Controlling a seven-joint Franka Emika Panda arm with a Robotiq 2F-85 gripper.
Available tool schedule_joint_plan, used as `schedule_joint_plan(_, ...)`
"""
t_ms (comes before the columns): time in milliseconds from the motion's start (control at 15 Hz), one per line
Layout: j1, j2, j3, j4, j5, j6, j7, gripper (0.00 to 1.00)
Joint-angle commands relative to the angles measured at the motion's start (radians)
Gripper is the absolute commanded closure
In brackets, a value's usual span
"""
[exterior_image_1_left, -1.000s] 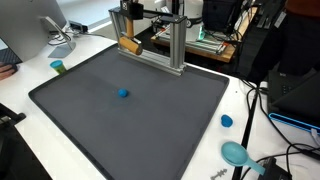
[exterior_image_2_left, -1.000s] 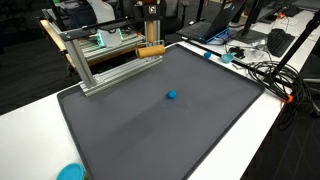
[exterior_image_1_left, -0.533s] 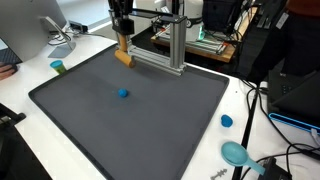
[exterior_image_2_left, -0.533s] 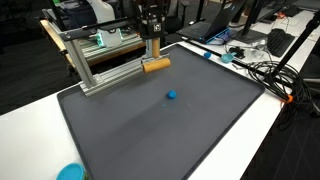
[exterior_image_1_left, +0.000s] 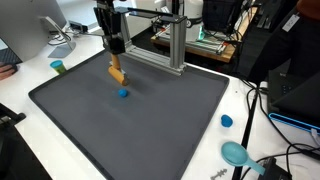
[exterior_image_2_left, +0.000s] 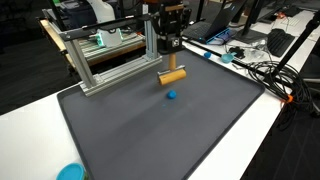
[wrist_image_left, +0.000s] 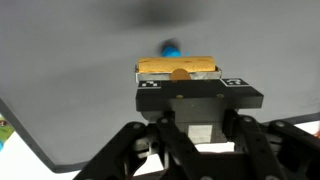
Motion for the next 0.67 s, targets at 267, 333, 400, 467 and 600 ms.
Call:
schedule_joint_plan(267,0.009,0.035,-0.013,-0.004,0.057,0.063,-0.033,0.78)
schedule_joint_plan(333,0.002,0.042,-0.014,-0.008,0.076,0.078,-0.064,0.78)
schedule_joint_plan(400,-0.004,0.047,-0.014,-0.011,0.092,0.084,-0.097,0.78)
schedule_joint_plan(467,-0.008,0.051,-0.016,-0.011,0.099,0.089,-0.124,0.78)
schedule_joint_plan(600,-0.011,0.053,-0.021,-0.012,0.083,0.07,-0.152,0.78)
